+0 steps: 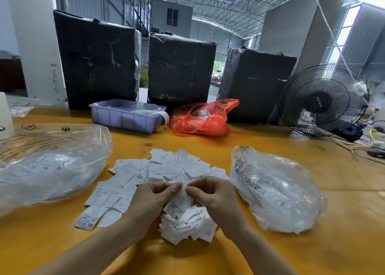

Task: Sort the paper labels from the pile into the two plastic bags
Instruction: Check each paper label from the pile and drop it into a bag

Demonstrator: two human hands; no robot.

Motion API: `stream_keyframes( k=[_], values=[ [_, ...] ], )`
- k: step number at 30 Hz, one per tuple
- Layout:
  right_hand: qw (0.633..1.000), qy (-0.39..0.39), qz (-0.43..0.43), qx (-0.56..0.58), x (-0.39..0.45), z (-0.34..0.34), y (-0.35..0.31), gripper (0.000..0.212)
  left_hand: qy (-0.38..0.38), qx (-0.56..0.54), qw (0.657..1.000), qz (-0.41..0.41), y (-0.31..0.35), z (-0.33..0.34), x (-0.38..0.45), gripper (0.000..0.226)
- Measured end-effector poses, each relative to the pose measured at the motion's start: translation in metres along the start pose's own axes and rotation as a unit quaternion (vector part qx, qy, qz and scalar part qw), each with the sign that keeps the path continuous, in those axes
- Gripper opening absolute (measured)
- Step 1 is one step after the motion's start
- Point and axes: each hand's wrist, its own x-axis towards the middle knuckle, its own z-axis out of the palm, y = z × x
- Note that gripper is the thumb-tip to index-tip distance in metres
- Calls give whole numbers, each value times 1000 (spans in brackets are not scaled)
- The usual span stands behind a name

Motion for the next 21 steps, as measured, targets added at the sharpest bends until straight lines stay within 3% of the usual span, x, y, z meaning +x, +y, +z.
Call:
stream_keyframes(
  k=[7, 11, 13, 15, 17, 21],
  values=[
    [997, 70, -22, -36, 1, 1, 2, 8, -62, 74, 995, -20, 4, 1, -2, 21],
    [994, 102, -28, -12, 4, -10, -6, 15, -66, 86, 994, -31, 10, -1, 0, 16],
    [986, 147, -61, -52, 9, -28, -9, 13, -50, 79, 995, -33, 16, -5, 2, 17],
    [940, 230, -110, -225, 14, -57, -6, 10, -24, 67, 997, -33, 22, -11, 5, 23],
    [863, 271, -98, -414, 17, -91, 4, 15, -7, 44, 998, -38, 26, -18, 9, 26],
    [809, 184, 155, -537, 17, -128, 27, 26, -2, 20, 998, -67, 31, -26, 15, 16]
  ],
)
